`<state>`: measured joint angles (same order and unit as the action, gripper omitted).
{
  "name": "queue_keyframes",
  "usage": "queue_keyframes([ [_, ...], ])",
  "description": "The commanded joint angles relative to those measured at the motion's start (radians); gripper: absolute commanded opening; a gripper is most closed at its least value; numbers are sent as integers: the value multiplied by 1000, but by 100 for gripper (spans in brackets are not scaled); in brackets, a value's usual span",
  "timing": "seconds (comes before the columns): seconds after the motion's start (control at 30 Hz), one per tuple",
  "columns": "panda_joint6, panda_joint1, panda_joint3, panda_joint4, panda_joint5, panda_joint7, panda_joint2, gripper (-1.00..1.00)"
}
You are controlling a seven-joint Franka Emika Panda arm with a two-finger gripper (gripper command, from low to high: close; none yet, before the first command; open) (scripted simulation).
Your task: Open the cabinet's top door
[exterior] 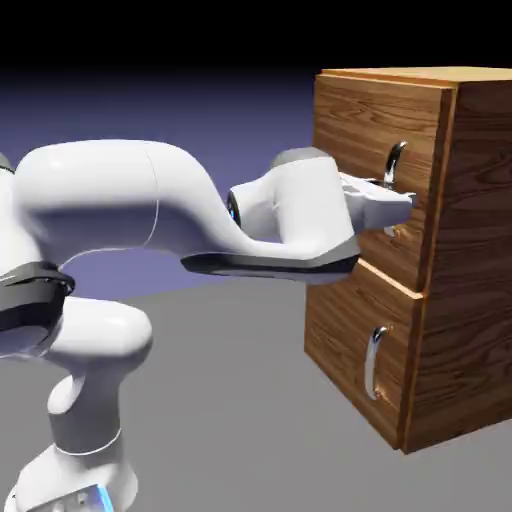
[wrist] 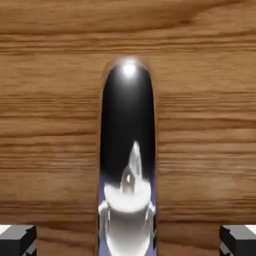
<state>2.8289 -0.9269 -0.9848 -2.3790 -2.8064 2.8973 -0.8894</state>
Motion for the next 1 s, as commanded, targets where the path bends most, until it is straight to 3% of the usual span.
queue_keyframes([
  [0.0, -17, 36, 29, -25, 21, 0, 2, -100],
  [0.5, -164, 569, 547, -319, 389, 0, -33, -100],
  [0.97, -61, 1048, 1047, -443, 783, -2, -174, -100],
])
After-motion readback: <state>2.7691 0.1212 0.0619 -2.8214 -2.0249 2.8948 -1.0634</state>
